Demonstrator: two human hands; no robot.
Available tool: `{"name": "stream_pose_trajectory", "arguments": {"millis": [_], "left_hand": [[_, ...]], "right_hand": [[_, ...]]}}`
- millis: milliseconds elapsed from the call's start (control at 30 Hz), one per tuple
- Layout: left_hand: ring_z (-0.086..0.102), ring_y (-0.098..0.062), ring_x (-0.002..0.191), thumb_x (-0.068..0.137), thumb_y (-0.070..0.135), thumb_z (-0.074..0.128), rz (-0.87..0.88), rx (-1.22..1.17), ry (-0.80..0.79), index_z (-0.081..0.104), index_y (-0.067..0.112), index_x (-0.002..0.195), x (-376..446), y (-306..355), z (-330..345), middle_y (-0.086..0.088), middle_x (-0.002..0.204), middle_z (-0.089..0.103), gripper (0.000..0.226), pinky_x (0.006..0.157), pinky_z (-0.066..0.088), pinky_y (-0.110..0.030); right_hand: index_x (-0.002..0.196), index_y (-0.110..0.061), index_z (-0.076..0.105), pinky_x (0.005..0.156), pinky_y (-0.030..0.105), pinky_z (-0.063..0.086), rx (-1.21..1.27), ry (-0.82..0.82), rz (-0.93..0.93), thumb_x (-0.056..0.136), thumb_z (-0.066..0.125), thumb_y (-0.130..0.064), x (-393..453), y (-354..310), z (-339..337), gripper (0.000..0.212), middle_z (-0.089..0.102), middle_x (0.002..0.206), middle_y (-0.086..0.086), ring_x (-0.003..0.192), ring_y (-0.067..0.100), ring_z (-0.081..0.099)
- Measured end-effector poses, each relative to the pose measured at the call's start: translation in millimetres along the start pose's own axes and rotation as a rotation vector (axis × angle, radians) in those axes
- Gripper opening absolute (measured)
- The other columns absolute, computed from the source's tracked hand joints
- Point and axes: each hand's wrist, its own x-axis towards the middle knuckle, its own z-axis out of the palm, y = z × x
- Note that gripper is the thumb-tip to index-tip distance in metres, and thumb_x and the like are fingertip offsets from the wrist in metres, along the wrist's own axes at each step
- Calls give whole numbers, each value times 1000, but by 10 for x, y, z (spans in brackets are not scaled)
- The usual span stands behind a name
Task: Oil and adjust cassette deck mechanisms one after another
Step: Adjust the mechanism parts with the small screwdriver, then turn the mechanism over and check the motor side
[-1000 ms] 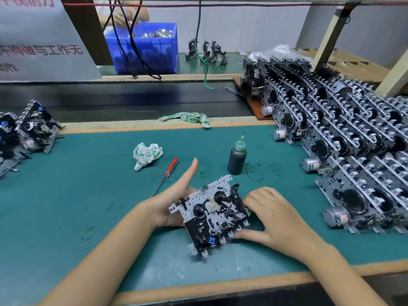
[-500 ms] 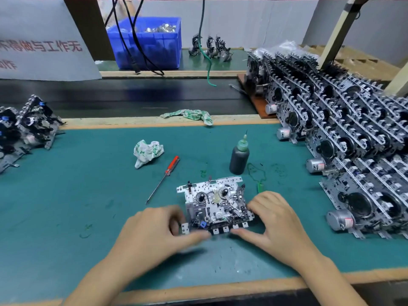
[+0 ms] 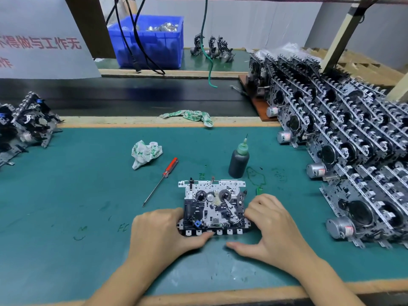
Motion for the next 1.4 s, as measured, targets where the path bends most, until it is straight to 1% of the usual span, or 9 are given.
{"name": "stream_pose_trajectory", "arguments": {"millis": [67, 167, 333, 433, 600, 767, 1000, 1233, 1400], "left_hand": [[47, -15, 35, 52, 81, 47, 76, -26, -27, 49, 20, 44, 16, -67, -17, 4, 37, 45, 61, 38, 25, -19], [44, -15, 35, 51, 81, 51, 106, -51, -27, 36, 25, 48, 24, -73, -34, 3, 37, 42, 59, 42, 19, -17], [47, -18, 32, 53, 73, 51, 24, -30, 14, 37, 20, 44, 16, -11, 18, 0, 35, 41, 56, 38, 25, -20], [44, -18, 33, 54, 77, 50, 95, -45, -6, 41, 18, 44, 48, -77, 9, 2, 36, 40, 61, 37, 27, -18], [40, -15, 34, 51, 87, 50, 178, -111, -71, 34, 19, 48, 80, -147, -1, 5, 37, 39, 70, 35, 33, -23], [41, -11, 34, 58, 76, 58, 333, -144, -58, 25, 34, 61, 32, -121, 1, 4, 37, 39, 54, 36, 27, -20], [41, -13, 34, 59, 69, 58, 326, -114, -2, 17, 35, 64, 38, -133, -1, 4, 38, 39, 54, 36, 27, -18], [43, -20, 32, 63, 63, 54, 158, -87, 18, 40, 14, 47, 36, -142, 58, 2, 34, 37, 54, 33, 37, -21], [38, -20, 31, 63, 71, 55, 283, -125, -15, 32, 22, 50, 44, -180, 16, 0, 34, 36, 56, 33, 34, -18]], "right_hand": [[58, -14, 49, 74, 26, 36, -38, 55, 17, 75, 58, -59, -8, -29, 12, 49, 47, 60, -4, 65, 21, 48], [57, -13, 51, 74, 26, 36, -92, 95, 36, 77, 56, -57, 4, -57, 27, 48, 48, 59, -3, 64, 20, 48], [60, -12, 49, 78, 29, 38, 5, 48, 2, 72, 62, -62, 11, -41, 10, 53, 45, 62, -2, 64, 21, 44], [58, -12, 50, 78, 27, 38, -19, 63, 10, 74, 60, -60, 4, -43, 22, 52, 47, 60, -2, 63, 22, 48], [57, -11, 51, 77, 27, 36, -113, 98, 36, 74, 55, -58, 21, -33, 16, 50, 49, 58, -3, 62, 22, 49], [53, -10, 52, 78, 31, 39, -136, 122, 82, 69, 58, -66, 8, -30, 42, 58, 50, 55, -2, 60, 22, 52], [61, -11, 56, 82, 31, 39, -145, 34, -58, 81, 53, -56, -18, 92, -4, 49, 55, 64, -2, 66, 23, 55], [61, -10, 53, 85, 29, 39, -20, -5, -43, 72, 63, -62, -38, 70, -7, 54, 50, 65, -2, 68, 20, 48], [60, -11, 53, 83, 30, 39, -69, 20, -9, 75, 57, -60, -34, 35, 7, 51, 51, 64, -2, 68, 22, 52]]}}
